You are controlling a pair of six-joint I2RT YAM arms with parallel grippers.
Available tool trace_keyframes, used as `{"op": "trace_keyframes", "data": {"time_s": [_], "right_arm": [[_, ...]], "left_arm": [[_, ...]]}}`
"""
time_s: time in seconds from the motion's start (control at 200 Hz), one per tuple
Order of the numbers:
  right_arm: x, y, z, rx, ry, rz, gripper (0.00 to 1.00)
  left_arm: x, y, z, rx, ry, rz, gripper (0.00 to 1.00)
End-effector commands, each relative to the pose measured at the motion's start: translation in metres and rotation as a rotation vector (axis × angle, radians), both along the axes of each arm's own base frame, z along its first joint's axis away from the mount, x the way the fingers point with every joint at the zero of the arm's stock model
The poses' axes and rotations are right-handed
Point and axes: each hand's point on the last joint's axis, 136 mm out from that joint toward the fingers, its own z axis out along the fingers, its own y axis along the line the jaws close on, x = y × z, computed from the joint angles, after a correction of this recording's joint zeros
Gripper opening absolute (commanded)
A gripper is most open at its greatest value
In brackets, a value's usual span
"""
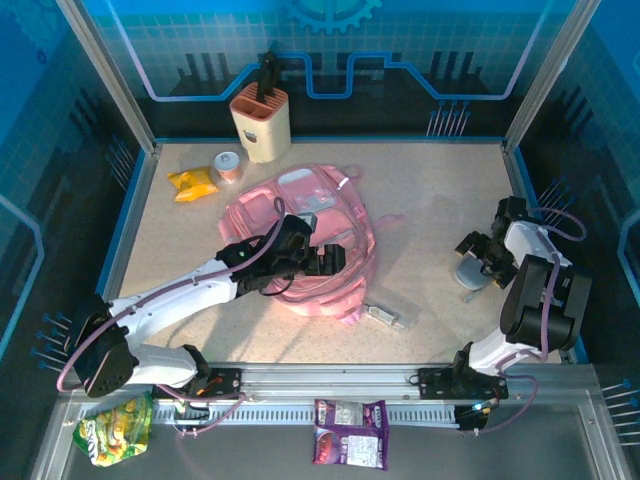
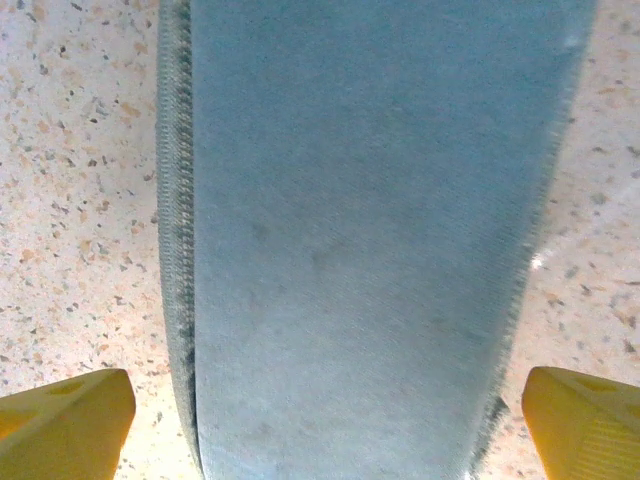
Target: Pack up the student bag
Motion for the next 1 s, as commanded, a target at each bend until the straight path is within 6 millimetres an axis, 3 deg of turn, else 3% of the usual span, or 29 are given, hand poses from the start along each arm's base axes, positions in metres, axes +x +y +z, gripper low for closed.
{"op": "trace_keyframes", "data": {"time_s": [0.0,0.15,0.39,0.465,0.765,0.996], "right_arm": [[-0.01,-0.004,0.008,-0.027,0.013,-0.007,1.0],[-0.009,0.006,-0.01,0.055,0.04,-0.011,1.0],[0.003,0.017,-0.023,0.102,0.047,0.002,1.0],[0.005,0.015,-0.021,0.092,0.032,0.004,0.99],[0.015,0.02,-0.014,0.114,-0.02,0.062,0.76],[0.027,0.04,0.001,0.146,-0.069,0.15,0.74]], "left_arm": [[-0.002,-0.003,0.012,0.004,-0.021,-0.033,0.99],[-0.001,-0.003,0.01,0.013,-0.019,-0.036,0.99],[0.001,-0.001,0.013,0.038,-0.027,-0.035,0.99],[0.002,-0.001,0.014,0.041,-0.029,-0.032,0.99],[0.002,0.002,0.018,0.052,-0.032,-0.027,0.99],[0.002,0.016,0.026,0.122,-0.062,-0.02,0.99]]}}
